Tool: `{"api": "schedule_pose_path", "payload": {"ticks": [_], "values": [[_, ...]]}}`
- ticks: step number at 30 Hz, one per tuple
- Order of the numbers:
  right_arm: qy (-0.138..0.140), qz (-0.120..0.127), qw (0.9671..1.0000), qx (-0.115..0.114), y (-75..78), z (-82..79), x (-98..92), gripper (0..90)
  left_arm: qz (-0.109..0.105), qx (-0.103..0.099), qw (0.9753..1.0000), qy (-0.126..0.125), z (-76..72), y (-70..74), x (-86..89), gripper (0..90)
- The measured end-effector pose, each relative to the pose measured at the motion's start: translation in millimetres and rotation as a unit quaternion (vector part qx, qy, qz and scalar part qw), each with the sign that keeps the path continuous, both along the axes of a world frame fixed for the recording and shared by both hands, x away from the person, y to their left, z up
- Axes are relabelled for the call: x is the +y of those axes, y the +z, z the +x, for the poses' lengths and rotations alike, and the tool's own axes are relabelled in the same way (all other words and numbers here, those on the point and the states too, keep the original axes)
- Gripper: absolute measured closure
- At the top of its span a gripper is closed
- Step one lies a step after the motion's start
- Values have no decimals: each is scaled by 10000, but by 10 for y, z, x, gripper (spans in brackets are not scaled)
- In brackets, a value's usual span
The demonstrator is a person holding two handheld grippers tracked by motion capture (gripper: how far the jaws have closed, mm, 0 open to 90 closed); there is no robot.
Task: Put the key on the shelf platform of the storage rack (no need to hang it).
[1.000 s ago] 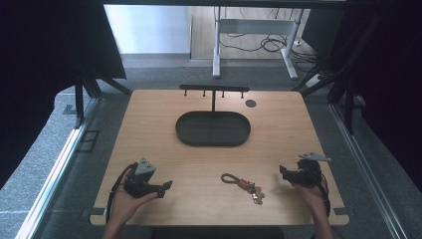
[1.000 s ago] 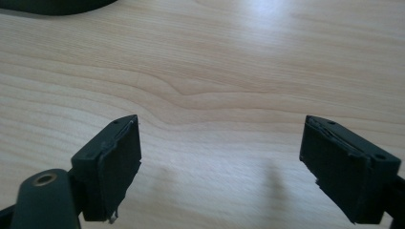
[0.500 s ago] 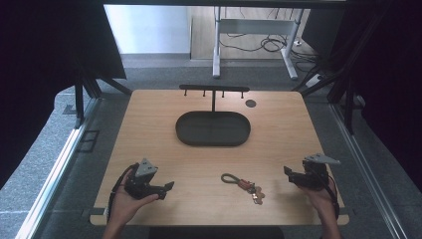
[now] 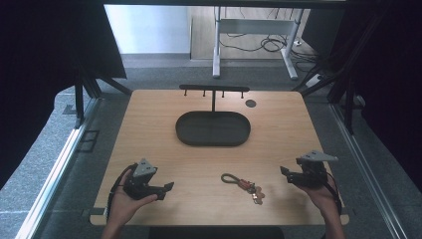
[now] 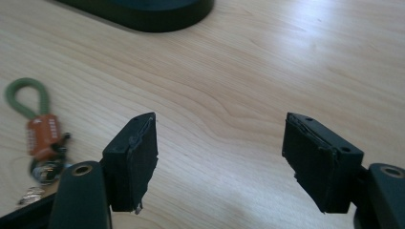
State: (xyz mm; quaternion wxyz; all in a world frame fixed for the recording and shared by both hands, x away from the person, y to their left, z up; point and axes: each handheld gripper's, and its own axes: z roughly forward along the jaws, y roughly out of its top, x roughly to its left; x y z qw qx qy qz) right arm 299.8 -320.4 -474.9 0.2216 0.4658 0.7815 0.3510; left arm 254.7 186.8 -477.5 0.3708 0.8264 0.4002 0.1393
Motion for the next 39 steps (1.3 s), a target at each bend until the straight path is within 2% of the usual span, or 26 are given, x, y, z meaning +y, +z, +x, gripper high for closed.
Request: {"api": "schedule_pose_path", "payload": {"ticks": [4,6,11,12,15,18,19,23,28,39], "values": [[215,-211,9995,138,141,23,98,296,5,12,10000,23,4,-7,24,197],[441,-241,9985,209,256,21,176,310,4,45,10000,-22,-15,-11,22,197],[619,-207,9972,379,301,7,269,315,-29,69,9999,-134,-44,-13,-20,197],[672,-303,9963,452,327,7,311,320,-32,59,9998,-184,-53,-1,-28,197],[822,-347,9950,457,397,-9,381,334,-157,9,9996,-247,-80,49,-30,197],[983,-489,9930,436,460,-22,471,340,-156,-7,9997,-196,-63,56,-7,197],[983,-489,9930,436,460,-22,471,340,-129,-22,9998,-158,-55,54,6,197],[1193,-683,9894,465,513,-38,585,349,-159,-27,9999,-48,-57,52,28,197],[1430,-849,9845,564,546,-9,700,360,-154,-4,9999,-58,-53,43,33,197],[1612,-1021,9792,688,529,89,893,353,-147,7,9999,-84,-53,39,39,197]]}}
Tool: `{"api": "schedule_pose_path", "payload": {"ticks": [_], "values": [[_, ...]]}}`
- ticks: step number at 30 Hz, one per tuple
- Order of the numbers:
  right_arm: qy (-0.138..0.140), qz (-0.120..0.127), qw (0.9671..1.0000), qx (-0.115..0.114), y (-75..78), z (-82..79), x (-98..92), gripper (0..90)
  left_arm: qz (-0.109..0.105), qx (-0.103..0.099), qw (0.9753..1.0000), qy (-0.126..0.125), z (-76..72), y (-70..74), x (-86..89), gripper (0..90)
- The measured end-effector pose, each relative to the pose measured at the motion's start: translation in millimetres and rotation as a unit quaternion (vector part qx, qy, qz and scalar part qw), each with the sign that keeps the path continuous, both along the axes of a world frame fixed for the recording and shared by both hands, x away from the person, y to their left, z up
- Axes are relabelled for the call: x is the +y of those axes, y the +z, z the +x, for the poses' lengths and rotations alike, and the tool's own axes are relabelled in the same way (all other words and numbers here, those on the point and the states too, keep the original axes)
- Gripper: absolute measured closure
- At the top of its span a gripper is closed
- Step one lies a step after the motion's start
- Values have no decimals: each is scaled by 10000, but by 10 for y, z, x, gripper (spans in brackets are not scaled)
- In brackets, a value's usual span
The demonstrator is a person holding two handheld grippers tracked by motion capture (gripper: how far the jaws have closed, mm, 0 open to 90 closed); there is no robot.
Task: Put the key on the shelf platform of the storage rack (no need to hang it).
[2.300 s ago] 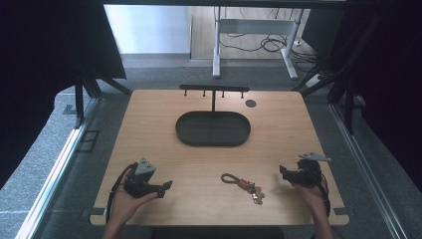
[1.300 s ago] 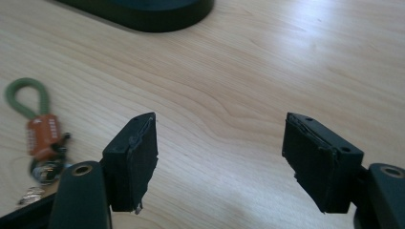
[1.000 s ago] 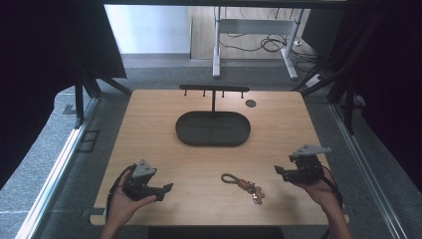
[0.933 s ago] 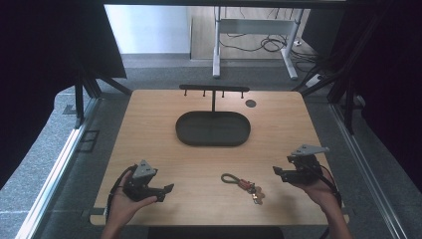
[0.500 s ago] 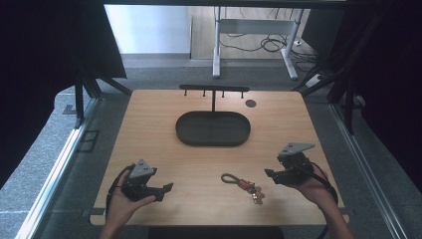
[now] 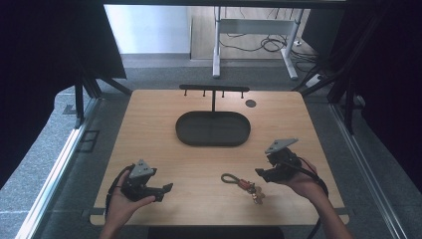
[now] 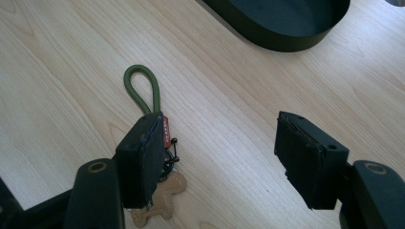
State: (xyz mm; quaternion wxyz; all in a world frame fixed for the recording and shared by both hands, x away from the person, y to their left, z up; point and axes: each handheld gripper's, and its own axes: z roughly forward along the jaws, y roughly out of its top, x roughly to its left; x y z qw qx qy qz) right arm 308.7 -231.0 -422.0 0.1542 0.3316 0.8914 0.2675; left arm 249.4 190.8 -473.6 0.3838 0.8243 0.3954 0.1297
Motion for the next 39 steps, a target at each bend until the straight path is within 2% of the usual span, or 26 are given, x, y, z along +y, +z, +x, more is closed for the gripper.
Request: {"api": "schedule_pose_path", "payload": {"ticks": [6,14,22,29,33,39], "values": [[145,-58,9998,104,-31,30,98,372,19,4,10000,1,4,-6,-8,197],[279,-58,9992,284,-102,46,138,415,41,9,10000,-38,-5,-1,-34,197],[432,-134,9979,465,-172,47,231,451,-8,-60,10000,-34,-38,46,-15,197],[669,-263,9948,722,-292,62,333,485,22,-30,10000,-18,-11,23,4,197],[708,-332,9926,925,-383,92,402,509,8,-32,10000,-32,-19,27,-15,197],[751,-460,9904,1067,-480,115,454,522,9,-50,10000,-56,-24,34,-12,197]]}}
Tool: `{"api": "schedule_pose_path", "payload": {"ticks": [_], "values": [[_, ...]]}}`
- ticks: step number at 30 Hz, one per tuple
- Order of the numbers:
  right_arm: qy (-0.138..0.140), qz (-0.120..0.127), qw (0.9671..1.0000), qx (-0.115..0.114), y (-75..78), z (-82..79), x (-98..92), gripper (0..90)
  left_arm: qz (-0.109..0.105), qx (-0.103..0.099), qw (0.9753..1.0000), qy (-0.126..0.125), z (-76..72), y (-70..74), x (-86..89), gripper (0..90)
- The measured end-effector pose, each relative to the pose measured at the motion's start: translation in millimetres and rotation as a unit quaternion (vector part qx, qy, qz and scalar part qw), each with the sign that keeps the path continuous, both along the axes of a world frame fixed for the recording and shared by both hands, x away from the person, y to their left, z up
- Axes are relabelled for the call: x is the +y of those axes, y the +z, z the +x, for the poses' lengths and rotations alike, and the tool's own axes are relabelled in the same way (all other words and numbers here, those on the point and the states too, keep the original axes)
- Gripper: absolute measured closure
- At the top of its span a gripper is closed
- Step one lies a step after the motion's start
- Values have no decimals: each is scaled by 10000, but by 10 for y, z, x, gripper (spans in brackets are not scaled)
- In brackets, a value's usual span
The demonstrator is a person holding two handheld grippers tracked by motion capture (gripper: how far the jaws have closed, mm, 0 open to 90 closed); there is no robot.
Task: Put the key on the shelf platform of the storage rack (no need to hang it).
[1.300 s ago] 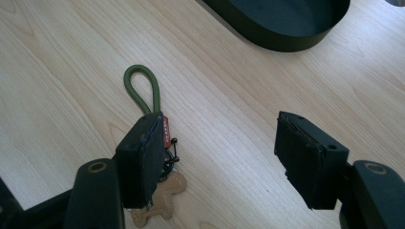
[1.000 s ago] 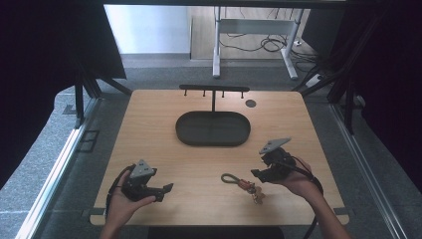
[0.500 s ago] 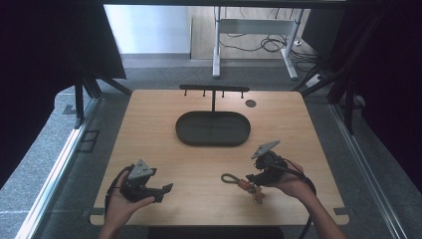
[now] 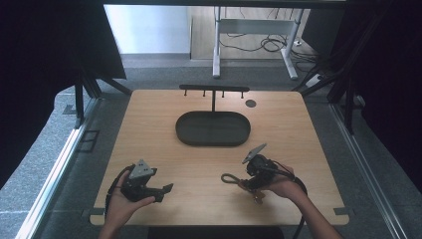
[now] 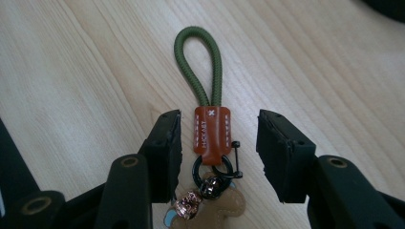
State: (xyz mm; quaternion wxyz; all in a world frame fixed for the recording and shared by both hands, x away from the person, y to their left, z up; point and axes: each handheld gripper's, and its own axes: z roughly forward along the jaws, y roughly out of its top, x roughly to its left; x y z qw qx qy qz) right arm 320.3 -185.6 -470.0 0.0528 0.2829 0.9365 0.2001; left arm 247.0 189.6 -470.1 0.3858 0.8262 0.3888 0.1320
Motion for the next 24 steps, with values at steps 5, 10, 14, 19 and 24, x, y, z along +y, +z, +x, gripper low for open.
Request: {"api": "schedule_pose_path", "payload": {"ticks": [5,10,14,19,24], "values": [[62,-141,9998,130,-106,28,40,533,-15,-18,10000,-6,-15,20,-2,197],[104,-281,9993,208,-170,48,72,538,-27,-29,10000,27,-21,34,15,197],[128,-343,9991,233,-210,54,88,536,-32,-32,10000,22,-22,32,13,197],[144,-422,9986,276,-273,65,104,537,3,-32,10000,-27,-18,29,0,197],[180,-460,9983,293,-311,61,122,542,-6,-29,10000,-8,-16,26,2,197]]}}
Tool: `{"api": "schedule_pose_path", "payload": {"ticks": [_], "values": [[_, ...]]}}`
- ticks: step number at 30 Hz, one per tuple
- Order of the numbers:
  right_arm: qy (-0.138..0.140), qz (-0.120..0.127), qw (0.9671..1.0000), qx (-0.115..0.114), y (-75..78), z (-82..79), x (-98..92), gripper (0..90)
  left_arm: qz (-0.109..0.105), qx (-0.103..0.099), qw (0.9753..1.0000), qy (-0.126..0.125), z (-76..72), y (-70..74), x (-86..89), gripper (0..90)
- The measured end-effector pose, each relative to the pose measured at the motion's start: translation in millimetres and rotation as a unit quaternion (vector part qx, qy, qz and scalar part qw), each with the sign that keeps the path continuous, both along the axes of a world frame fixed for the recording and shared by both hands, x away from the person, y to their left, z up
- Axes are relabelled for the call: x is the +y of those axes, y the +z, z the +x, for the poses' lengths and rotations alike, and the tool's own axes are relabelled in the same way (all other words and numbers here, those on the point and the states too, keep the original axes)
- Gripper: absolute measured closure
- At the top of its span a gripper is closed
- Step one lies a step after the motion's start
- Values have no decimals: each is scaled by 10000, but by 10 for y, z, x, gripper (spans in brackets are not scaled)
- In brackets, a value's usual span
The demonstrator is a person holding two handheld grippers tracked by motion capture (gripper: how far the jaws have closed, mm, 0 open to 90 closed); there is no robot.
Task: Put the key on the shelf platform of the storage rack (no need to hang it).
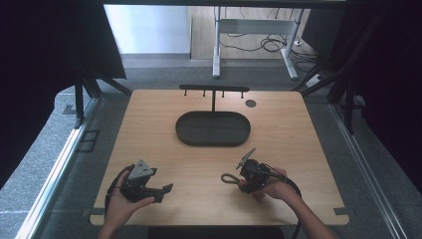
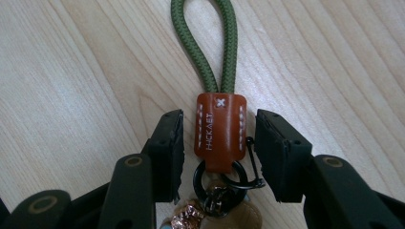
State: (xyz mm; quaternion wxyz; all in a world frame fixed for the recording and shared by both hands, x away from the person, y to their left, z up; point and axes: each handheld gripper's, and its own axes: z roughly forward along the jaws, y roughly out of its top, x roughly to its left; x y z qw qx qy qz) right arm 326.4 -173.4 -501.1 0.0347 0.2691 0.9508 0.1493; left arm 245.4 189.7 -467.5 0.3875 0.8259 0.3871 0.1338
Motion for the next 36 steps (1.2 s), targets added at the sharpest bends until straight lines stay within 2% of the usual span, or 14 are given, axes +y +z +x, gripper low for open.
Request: {"api": "schedule_pose_path", "payload": {"ticks": [5,10,17,23,31,36], "values": [[47,-44,10000,-35,-28,-10,17,572,23,39,10000,-18,13,-21,-10,197],[6,-48,10000,-19,-20,8,7,655,2,18,10000,-11,-5,-5,-25,197],[9,-58,9999,-110,24,-3,0,667,4,16,10000,34,5,-10,6,197],[-16,28,9997,-224,176,-18,-45,669,5,-7,10000,40,3,0,16,197],[-19,188,9985,-505,443,-71,-130,670,8,1,10000,17,-2,-1,-1,197],[-82,385,9973,-617,577,-89,-193,670,6,-5,10000,43,2,-1,15,197]]}}
